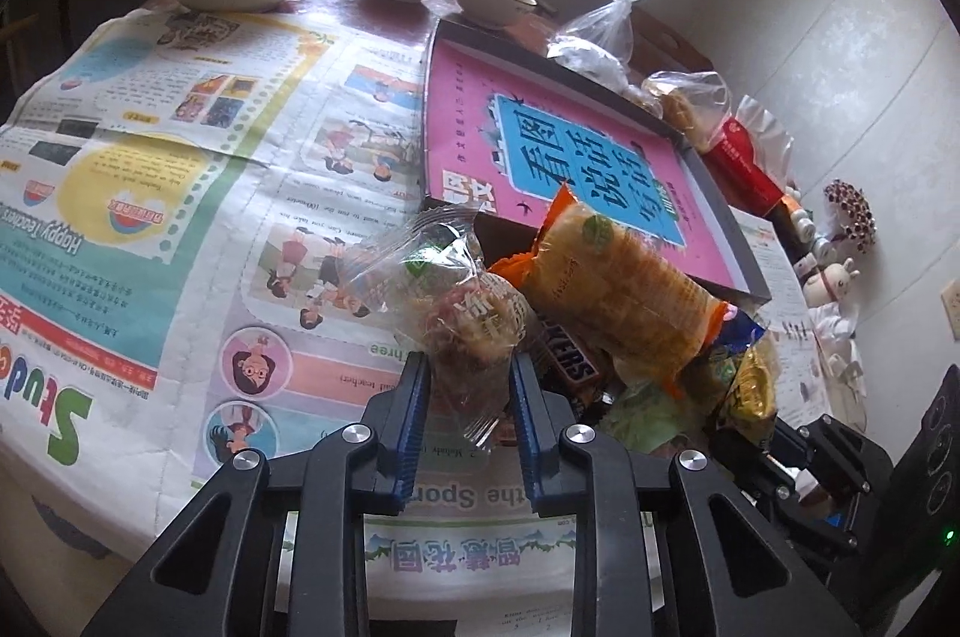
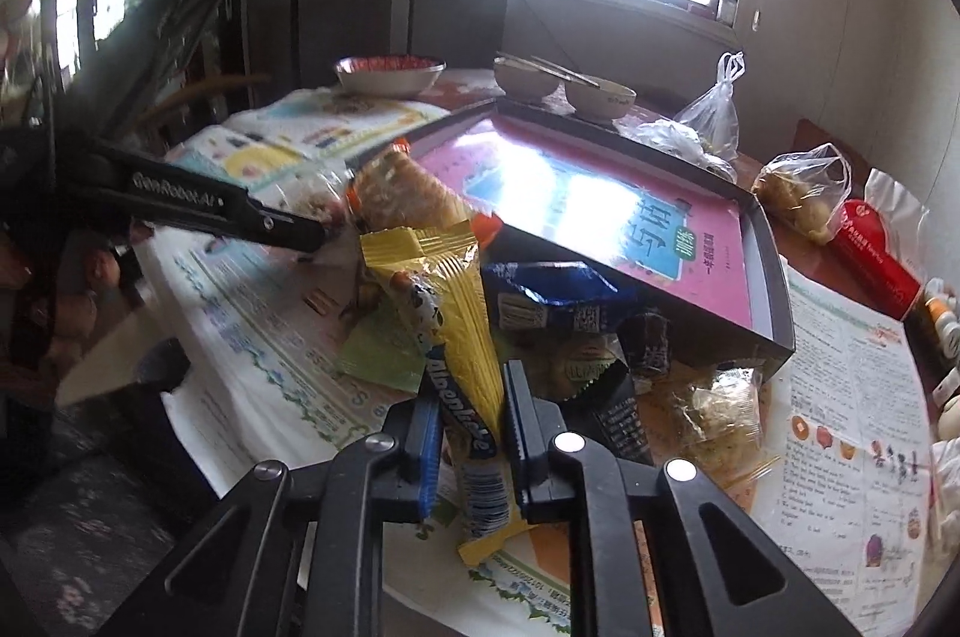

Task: Organize snacks
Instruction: 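Grasp the clear pastry bag with the left tool while the right tool grasps the yellow Alpenliebe packet, then carry the pastry bag into the tray with the left tool while the right tool sets the Alpenliebe packet there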

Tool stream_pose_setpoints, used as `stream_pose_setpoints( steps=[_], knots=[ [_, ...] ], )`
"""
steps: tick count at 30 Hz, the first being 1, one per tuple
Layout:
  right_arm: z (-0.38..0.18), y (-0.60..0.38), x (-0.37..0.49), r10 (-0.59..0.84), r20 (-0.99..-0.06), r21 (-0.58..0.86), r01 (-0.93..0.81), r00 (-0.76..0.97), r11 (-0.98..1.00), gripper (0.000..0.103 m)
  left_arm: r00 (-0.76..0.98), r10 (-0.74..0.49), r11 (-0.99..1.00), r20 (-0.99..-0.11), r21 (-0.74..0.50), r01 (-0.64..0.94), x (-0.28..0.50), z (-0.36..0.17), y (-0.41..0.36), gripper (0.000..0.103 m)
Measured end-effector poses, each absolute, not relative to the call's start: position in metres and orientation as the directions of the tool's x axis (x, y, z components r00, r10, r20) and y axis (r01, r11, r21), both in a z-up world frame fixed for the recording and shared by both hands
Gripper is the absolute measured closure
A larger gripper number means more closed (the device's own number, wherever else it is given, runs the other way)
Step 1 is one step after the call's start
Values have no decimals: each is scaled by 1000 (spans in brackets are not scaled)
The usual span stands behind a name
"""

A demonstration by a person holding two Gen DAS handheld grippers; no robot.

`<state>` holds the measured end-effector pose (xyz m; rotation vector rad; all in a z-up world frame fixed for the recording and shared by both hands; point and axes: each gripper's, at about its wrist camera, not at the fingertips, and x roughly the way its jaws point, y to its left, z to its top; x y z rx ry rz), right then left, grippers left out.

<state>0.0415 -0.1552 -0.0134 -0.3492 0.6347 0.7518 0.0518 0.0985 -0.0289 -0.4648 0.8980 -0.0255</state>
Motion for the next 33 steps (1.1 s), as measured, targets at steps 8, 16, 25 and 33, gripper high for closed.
stream_pose_setpoints(
  steps=[8,16,25,33],
  knots=[
    [-12,-156,43,524,-642,-63,-719,560,692,84,624,-253,866,-739,-461,-195,54,-34,112,51],
    [-8,-160,43,544,-626,-35,-718,558,695,84,622,-275,824,-734,-513,-241,66,-36,124,41],
    [12,-169,46,587,-578,17,-711,567,703,84,618,-260,824,-742,-504,-258,74,-36,127,56],
    [36,-180,71,604,-533,81,-675,592,733,84,655,-241,837,-716,-496,-233,62,-23,132,57]
  ],
)
